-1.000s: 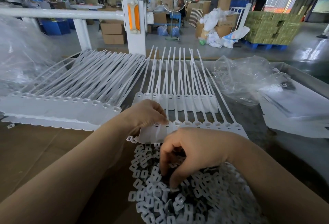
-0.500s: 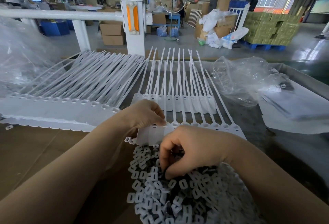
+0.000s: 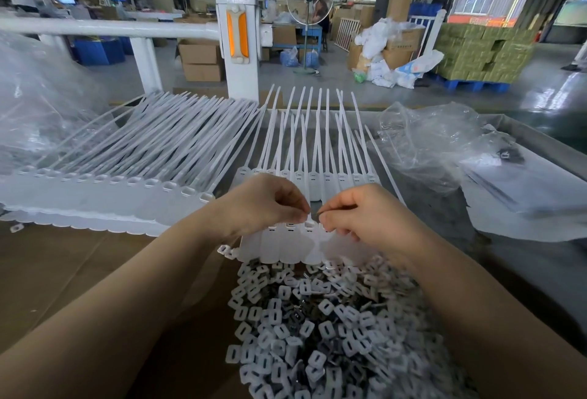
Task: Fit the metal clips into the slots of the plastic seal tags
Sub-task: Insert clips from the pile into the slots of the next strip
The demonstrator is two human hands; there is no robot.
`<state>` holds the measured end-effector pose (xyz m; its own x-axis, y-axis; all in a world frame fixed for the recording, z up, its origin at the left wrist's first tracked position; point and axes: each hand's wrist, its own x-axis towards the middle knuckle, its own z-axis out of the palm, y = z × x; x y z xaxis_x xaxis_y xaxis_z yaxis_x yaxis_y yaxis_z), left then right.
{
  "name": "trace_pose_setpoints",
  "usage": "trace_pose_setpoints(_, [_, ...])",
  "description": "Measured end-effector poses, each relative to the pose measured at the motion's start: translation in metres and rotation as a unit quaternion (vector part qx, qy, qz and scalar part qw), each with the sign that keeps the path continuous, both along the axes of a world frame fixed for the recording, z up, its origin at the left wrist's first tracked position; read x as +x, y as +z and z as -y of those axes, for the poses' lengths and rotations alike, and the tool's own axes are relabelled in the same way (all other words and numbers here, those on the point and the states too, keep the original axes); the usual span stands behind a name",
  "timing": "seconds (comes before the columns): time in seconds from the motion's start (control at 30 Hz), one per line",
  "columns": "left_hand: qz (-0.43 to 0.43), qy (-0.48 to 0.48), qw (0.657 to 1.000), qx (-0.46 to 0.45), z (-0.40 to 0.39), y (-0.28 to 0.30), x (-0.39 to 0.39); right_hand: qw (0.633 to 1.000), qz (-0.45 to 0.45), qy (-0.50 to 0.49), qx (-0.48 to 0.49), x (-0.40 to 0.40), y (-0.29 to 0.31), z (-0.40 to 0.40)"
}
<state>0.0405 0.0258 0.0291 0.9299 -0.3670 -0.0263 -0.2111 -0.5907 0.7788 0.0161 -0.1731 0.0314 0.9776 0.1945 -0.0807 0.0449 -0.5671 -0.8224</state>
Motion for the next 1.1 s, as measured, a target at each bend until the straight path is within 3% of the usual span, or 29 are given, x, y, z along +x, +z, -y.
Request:
trace_pose_setpoints(0.5, [-0.009,-0.020,0.999,0.036,0.005,0.002,-0.005,0.999,-0.033,0.000,0.035,0.002,0.001,-0.002])
trace_pose_setpoints(0.77, [-0.033,0.031,0.999,0.000,0.001,0.004,-0.004,0.997,-0.024,0.040,-0.055,0.002,0.004,0.001])
trace_pose_setpoints(1.1, [-0.074,0.056,0.994,-0.060,0.002,0.009,-0.003,0.996,0.091,0.005,0.009,0.002,-0.002,-0.004])
